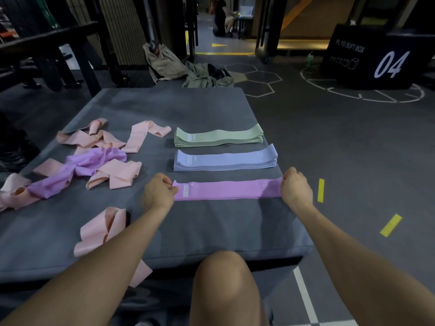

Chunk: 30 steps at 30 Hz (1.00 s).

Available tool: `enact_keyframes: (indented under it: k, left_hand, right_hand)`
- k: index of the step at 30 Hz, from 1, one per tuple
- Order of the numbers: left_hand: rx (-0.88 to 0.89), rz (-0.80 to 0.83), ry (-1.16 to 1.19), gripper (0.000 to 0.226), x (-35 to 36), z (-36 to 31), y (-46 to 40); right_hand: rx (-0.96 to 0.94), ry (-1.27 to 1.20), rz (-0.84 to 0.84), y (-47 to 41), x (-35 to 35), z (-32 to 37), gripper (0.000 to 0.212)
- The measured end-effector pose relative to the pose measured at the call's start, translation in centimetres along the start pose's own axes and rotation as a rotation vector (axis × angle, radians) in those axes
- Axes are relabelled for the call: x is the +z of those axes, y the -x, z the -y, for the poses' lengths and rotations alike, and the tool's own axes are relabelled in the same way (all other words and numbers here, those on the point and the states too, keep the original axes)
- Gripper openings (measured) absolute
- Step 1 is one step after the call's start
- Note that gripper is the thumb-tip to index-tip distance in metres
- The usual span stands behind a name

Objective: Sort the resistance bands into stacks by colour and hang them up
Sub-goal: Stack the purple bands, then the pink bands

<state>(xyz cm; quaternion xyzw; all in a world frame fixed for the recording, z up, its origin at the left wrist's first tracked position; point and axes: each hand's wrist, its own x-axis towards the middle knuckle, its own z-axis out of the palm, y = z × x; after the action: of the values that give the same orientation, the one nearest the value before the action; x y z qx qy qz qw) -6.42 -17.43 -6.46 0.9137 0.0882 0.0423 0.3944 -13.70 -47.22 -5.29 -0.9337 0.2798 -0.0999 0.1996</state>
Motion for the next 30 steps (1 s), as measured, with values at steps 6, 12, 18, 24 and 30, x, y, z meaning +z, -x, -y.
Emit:
enact_keyframes:
  k: [6, 12, 18, 24, 30]
  left_hand:
    - [0.167, -0.003, -0.011, 0.024, 0.2, 0.7, -0.3]
    - [0.185, 0.032, 0.076, 0.006, 0.6, 1.5, -0.5]
    - [0.177, 0.021, 0.071, 0.019, -0.3, 1.6, -0.7]
    - [0.141, 0.066, 0.221, 0.016, -0.7, 2.2, -0.7]
    - [0.114, 0.113, 0.294, 0.020, -0.4, 2.4, -0.7]
  right_hand:
    - [-0.041, 0.046, -0.053, 0.3, 0.5, -0.1, 0.023]
    - [-0.056, 0.102, -0.106, 0.1, 0.6, 0.2, 0.025]
    - [-0.409, -0.001, -0.093, 0.7, 1.1, 5.7, 0.029]
    - [-0.675, -0.048, 0.428, 2.7, 5.3, 12.4, 0.060]
    - [-0.705, 0.033, 0.498, 3.0, 6.8, 13.4, 0.064]
